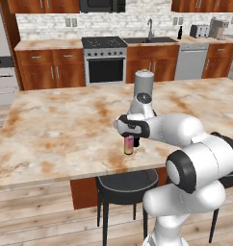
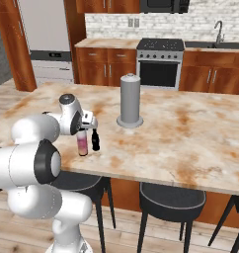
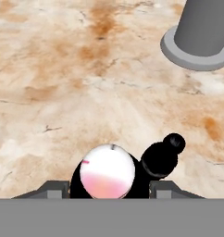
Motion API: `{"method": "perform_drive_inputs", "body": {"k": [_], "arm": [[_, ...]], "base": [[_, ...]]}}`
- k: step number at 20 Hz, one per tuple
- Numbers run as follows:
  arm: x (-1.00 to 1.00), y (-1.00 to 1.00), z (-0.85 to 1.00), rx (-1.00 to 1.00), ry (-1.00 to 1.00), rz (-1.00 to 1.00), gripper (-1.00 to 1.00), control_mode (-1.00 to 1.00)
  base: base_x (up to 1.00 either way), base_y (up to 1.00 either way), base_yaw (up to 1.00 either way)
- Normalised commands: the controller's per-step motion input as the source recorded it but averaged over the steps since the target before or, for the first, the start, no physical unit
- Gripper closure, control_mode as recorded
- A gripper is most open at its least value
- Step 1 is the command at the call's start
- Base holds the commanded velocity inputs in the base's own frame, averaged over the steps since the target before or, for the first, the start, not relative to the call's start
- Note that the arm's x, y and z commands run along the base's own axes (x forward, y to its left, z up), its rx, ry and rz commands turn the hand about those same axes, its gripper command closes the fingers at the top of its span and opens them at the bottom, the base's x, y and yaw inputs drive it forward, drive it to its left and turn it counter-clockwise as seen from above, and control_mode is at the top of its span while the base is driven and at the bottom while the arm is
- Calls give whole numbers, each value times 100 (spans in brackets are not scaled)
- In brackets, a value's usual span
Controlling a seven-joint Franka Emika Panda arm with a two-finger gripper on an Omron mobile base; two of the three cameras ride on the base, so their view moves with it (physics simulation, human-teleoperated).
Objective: Place the large bottle from the dining counter next to the other large bottle outside the sink, and place the small bottle from the dining counter next to the other small bottle inside the sink.
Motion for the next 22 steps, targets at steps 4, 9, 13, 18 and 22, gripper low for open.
{"method": "perform_drive_inputs", "body": {"k": [4, 9, 13, 18, 22], "arm": [[-1, 3, 2, 0, -7, 0, 100, -100], [0, 4, 15, 2, -6, 0, 100, -100], [-1, 5, 4, 4, -3, 0, 100, -100], [0, 0, 0, 3, -1, 0, 100, -100], [-12, 0, 0, 0, -1, 0, 100, -100]], "base": [[0, 0, 0], [0, 0, 0], [0, 0, 0], [0, 0, 0], [0, 0, 0]]}}
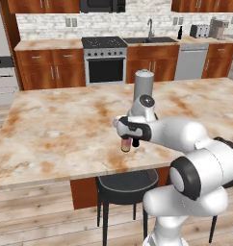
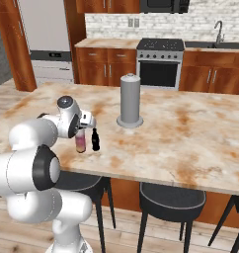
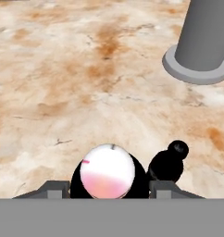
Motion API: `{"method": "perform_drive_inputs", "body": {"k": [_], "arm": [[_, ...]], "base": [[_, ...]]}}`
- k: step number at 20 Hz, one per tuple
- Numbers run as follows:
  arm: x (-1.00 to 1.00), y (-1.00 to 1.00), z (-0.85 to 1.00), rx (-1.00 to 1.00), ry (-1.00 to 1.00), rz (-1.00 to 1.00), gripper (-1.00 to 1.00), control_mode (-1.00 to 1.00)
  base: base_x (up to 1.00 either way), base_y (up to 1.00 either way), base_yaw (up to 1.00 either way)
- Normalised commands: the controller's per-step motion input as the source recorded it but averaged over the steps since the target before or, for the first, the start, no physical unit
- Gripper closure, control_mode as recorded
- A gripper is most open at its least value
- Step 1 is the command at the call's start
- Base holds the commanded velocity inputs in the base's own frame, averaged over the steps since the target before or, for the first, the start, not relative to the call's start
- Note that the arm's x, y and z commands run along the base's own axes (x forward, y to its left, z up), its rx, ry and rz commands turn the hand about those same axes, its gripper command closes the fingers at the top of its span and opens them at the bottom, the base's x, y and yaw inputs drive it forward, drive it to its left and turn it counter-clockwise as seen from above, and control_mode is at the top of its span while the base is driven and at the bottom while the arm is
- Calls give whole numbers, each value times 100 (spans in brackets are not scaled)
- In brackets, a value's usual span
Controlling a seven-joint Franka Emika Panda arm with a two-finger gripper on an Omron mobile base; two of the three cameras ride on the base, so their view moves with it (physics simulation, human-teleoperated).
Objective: Place the large bottle from the dining counter next to the other large bottle outside the sink, and place the small bottle from the dining counter next to the other small bottle inside the sink.
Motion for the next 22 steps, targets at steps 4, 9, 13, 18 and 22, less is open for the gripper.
{"method": "perform_drive_inputs", "body": {"k": [4, 9, 13, 18, 22], "arm": [[-19, 0, 0, 0, -3, 0, 100, -100], [-14, 0, 0, 0, -2, 0, 100, -100], [-7, 0, 0, 0, -1, 0, 100, 100], [0, 0, 0, 0, 0, 0, 100, 100], [0, 0, 0, 0, 0, 0, 100, 100]], "base": [[0, 0, 0], [0, 0, 0], [-2, 0, 0], [-11, 0, 0], [-35, 0, 0]]}}
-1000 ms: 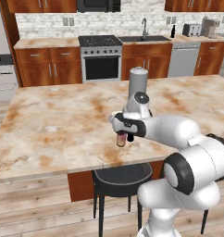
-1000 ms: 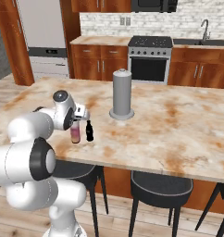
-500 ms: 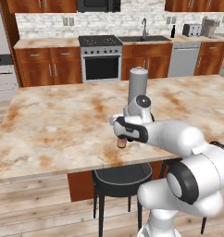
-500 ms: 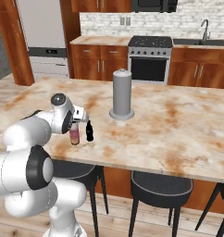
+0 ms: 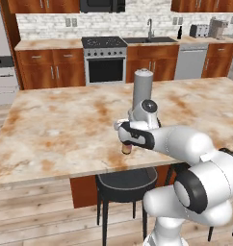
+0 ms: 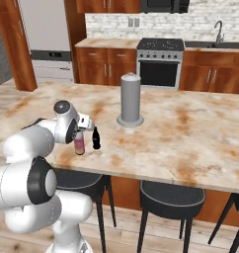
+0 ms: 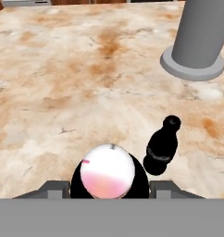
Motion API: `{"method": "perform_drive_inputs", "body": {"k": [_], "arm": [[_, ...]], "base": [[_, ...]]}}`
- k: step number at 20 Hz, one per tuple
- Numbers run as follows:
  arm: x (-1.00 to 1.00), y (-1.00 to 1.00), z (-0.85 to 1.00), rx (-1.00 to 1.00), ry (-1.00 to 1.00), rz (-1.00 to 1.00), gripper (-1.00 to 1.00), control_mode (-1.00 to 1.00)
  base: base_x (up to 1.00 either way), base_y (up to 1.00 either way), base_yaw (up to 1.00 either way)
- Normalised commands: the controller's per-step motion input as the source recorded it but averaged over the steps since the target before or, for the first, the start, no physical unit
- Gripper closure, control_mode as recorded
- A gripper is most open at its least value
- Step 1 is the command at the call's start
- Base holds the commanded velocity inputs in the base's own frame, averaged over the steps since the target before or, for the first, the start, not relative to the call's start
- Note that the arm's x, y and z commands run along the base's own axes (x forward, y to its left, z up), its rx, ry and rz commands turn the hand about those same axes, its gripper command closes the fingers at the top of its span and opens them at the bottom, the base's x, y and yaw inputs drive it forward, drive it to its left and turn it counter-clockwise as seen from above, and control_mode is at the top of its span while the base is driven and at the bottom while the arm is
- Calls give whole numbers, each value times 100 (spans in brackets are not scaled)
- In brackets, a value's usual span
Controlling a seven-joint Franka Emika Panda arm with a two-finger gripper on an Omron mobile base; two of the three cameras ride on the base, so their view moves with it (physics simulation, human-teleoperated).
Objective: Place the large bottle from the dining counter next to the other large bottle outside the sink, and place the small bottle from the dining counter next to the other small bottle inside the sink.
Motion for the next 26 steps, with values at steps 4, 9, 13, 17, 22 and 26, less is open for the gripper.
{"method": "perform_drive_inputs", "body": {"k": [4, 9, 13, 17, 22, 26], "arm": [[0, 0, 0, 0, 0, 0, 100, 100], [0, 0, 0, 0, 0, 0, 100, 100], [0, 0, 0, 0, 0, 0, 100, 100], [0, 0, 0, 0, 0, 0, 100, 100], [0, 0, 0, 0, 0, 0, 100, 100], [0, 0, 0, 0, 0, 0, 100, 100]], "base": [[-46, 0, 0], [-47, 0, 0], [-38, 0, 0], [-30, -5, 0], [-17, -23, 0], [0, -56, 0]]}}
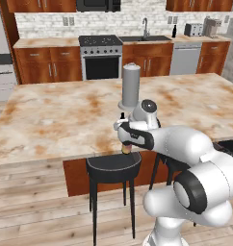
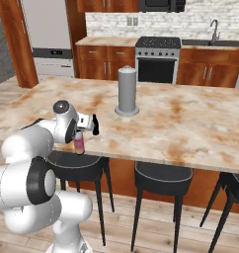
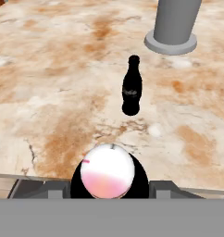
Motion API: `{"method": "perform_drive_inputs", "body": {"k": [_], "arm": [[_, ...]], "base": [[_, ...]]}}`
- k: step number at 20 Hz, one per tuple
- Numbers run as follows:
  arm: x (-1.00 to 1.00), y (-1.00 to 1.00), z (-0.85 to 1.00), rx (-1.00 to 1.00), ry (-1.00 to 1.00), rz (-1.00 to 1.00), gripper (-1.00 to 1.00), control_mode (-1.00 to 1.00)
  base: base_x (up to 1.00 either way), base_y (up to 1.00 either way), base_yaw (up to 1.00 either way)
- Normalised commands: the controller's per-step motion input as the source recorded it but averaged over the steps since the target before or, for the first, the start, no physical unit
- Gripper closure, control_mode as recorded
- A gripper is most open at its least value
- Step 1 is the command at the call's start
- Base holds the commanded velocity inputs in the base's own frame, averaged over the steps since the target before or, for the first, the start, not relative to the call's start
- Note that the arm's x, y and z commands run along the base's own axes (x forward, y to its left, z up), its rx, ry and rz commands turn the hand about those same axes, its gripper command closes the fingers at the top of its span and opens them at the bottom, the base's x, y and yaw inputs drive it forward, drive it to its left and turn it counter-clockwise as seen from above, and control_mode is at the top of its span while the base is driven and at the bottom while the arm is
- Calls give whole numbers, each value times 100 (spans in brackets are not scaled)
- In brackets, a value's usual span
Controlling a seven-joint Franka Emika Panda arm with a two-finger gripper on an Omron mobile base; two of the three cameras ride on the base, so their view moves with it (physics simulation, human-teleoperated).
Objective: Place the large bottle from the dining counter next to the other large bottle outside the sink, and place the small bottle from the dining counter next to the other small bottle inside the sink.
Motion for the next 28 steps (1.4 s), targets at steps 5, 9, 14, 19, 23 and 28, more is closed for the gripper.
{"method": "perform_drive_inputs", "body": {"k": [5, 9, 14, 19, 23, 28], "arm": [[0, 0, 0, 0, 0, 0, 100, 100], [0, 0, 0, 0, 0, 0, 100, 100], [0, 0, 0, 0, 0, 0, 100, 100], [0, 0, 0, 0, 0, 0, 100, 100], [0, 0, 0, 0, 0, 0, 100, 100], [0, 0, 0, 0, 0, 0, 100, 100]], "base": [[0, -69, 0], [0, -69, 0], [-19, -29, 0], [-55, 0, 0], [-70, 0, 0], [-59, 0, 0]]}}
